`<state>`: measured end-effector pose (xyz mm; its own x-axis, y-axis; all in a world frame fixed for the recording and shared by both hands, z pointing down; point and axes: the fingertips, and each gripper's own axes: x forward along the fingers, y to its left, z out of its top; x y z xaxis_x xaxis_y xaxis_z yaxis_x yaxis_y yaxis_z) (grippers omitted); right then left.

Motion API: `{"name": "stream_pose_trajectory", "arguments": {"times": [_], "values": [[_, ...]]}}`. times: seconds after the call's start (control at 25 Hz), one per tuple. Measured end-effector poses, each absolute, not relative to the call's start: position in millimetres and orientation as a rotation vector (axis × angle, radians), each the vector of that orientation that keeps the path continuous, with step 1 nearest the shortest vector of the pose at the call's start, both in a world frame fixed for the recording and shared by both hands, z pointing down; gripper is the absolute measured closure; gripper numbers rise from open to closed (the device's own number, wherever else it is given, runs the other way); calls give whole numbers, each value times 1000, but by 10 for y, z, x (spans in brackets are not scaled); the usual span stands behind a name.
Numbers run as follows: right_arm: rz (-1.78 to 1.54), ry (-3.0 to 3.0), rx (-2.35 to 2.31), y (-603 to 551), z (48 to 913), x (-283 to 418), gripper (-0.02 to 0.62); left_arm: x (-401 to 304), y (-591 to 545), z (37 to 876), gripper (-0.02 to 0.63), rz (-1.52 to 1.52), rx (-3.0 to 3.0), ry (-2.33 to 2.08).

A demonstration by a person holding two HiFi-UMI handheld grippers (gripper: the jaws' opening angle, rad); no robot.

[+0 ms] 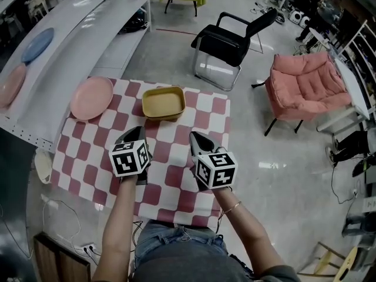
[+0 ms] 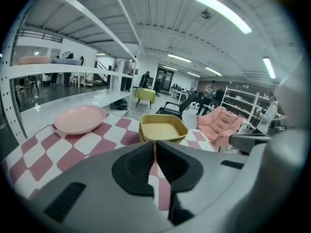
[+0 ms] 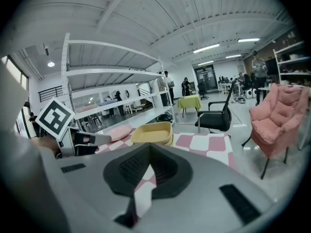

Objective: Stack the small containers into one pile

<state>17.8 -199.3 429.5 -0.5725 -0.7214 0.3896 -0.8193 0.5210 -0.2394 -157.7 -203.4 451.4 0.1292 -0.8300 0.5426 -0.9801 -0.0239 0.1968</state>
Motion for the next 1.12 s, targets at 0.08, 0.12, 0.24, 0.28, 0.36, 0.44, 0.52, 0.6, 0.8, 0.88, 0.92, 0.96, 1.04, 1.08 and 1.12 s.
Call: {"name": "stream_pose_trajectory", "arguments": {"times": [0.08,0.12,0.24,0.28,0.36,0.44,0.52,0.6,0.8,0.88,0.92,0.96,1.04,1.08,1.12], "values": [[586,-2529,1300,-1914,4277,174,584,-1542,-1957,4502,578,368,1908,-1731],[586,-2532,1299,-1874,4272,168,584,-1533,-1918,4500,579,365,1915,-1728],[580,-2543,1293,-1753,4247,184,584,-1486,-1790,4487,581,364,1944,-1724],[577,-2546,1293,-1718,4235,205,584,-1457,-1745,4475,581,365,1958,-1723],[572,-2552,1297,-1663,4209,251,584,-1409,-1658,4446,583,364,1984,-1727],[573,-2560,1302,-1609,4188,287,584,-1381,-1574,4422,584,364,2005,-1736],[580,-2571,1308,-1547,4163,329,584,-1354,-1490,4392,586,362,2026,-1747],[585,-2581,1319,-1493,4140,376,584,-1324,-1416,4354,588,351,2046,-1758],[571,-2610,1338,-1405,4068,488,584,-1231,-1306,4250,589,327,2086,-1784],[555,-2625,1337,-1370,4032,536,584,-1177,-1274,4210,589,323,2098,-1789],[547,-2632,1339,-1355,4018,560,585,-1151,-1259,4196,589,319,2102,-1791],[539,-2637,1343,-1342,4005,584,586,-1127,-1244,4184,589,316,2105,-1792],[522,-2647,1353,-1323,3979,623,586,-1086,-1217,4165,589,309,2112,-1794],[512,-2652,1356,-1317,3964,637,586,-1068,-1206,4156,589,307,2116,-1795],[499,-2657,1358,-1312,3948,647,586,-1050,-1197,4147,589,306,2120,-1796]]}}
